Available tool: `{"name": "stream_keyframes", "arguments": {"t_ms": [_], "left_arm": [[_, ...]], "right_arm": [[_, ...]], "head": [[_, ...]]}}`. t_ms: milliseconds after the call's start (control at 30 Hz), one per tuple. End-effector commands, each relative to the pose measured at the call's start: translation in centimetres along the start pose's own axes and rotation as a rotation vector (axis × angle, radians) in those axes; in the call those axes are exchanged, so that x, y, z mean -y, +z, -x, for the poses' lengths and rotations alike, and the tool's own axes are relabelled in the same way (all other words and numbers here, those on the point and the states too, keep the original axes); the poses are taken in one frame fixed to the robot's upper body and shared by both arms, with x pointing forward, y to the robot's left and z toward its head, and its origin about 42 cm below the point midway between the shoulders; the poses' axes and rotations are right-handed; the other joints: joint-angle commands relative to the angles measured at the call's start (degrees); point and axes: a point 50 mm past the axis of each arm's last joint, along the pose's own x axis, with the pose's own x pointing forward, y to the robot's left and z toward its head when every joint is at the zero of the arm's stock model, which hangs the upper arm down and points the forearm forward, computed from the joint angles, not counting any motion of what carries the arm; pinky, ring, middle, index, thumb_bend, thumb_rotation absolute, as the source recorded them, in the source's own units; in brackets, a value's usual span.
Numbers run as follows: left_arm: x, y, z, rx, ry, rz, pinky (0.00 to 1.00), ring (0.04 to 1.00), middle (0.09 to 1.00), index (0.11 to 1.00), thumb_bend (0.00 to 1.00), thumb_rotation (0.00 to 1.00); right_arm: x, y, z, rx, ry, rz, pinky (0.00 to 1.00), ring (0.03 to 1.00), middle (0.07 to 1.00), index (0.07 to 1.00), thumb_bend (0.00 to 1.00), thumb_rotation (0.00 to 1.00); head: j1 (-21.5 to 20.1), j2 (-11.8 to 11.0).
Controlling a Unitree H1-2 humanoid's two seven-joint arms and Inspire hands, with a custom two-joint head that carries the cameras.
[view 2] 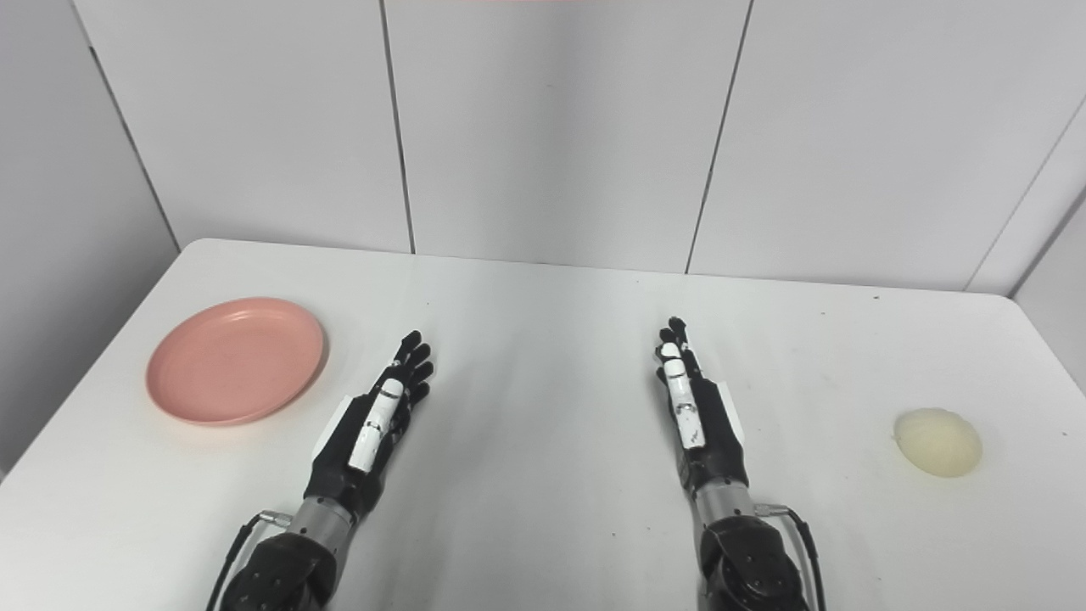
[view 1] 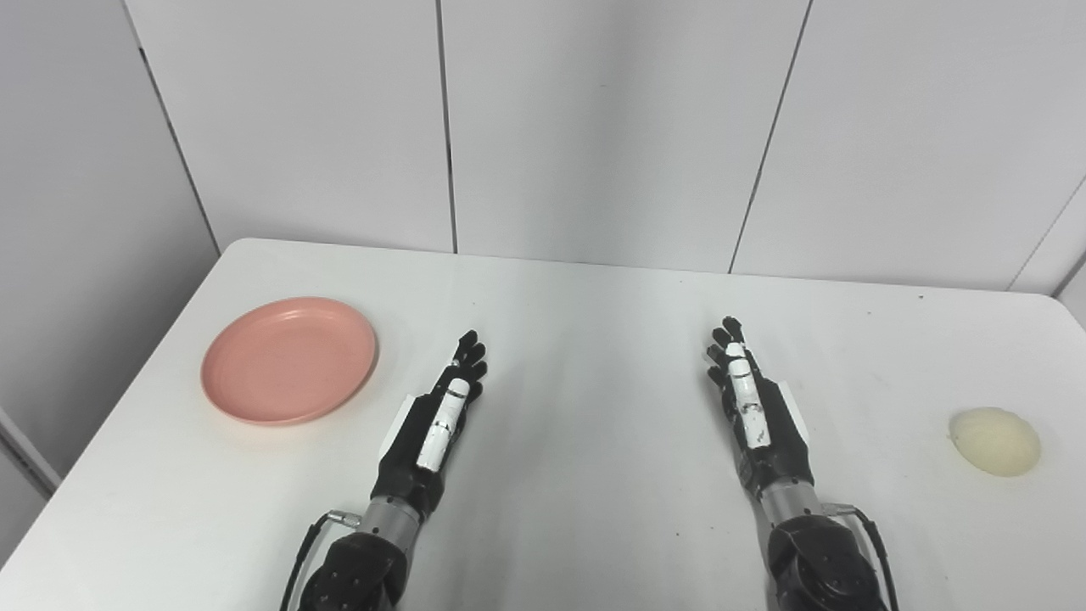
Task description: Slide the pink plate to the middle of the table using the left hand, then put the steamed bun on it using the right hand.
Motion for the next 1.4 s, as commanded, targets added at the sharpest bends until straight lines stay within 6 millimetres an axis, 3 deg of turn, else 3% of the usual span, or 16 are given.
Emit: {"name": "stream_keyframes", "arguments": {"t_ms": [0, 167, 400, 667, 933, 1367], "left_arm": [[-0.6, -3.3, 2.0, -0.151, 0.014, 0.011, 1.00, 0.991, 1.000, 1.000, 0.40, 1.00], [-0.4, -3.4, 1.9, -0.152, 0.011, 0.009, 1.00, 0.992, 1.000, 1.000, 0.40, 1.00], [0.5, -4.2, 1.3, -0.157, 0.006, 0.002, 1.00, 0.987, 0.995, 1.000, 0.41, 1.00], [2.0, -5.3, 0.2, -0.167, 0.002, -0.016, 0.99, 0.986, 0.997, 1.000, 0.43, 1.00], [2.4, -5.5, -0.1, -0.165, -0.001, -0.028, 1.00, 0.995, 1.000, 1.000, 0.45, 1.00], [2.0, -5.4, -0.1, -0.171, -0.003, -0.019, 1.00, 0.996, 1.000, 1.000, 0.45, 1.00]], "right_arm": [[-0.5, -2.9, 1.7, -0.125, 0.027, -0.017, 0.98, 0.973, 0.977, 0.995, 0.23, 1.00], [-0.3, -2.9, 1.7, -0.126, 0.024, -0.014, 0.98, 0.972, 0.976, 0.995, 0.22, 1.00], [0.7, -3.2, 1.6, -0.114, 0.036, 0.003, 0.99, 0.981, 0.980, 0.999, 0.23, 1.00], [2.0, -2.9, 1.6, -0.108, 0.033, -0.008, 1.00, 0.998, 0.997, 1.000, 0.17, 1.00], [2.4, -3.0, 1.6, -0.116, 0.019, -0.025, 1.00, 0.986, 0.987, 0.998, 0.19, 1.00], [1.8, -2.6, 1.5, -0.096, 0.034, -0.006, 1.00, 0.992, 0.992, 1.000, 0.14, 1.00]], "head": [[0.1, 0.1], [0.9, -0.2], [7.3, -2.0], [14.7, -4.7], [14.7, -4.7], [13.9, -4.3]]}}
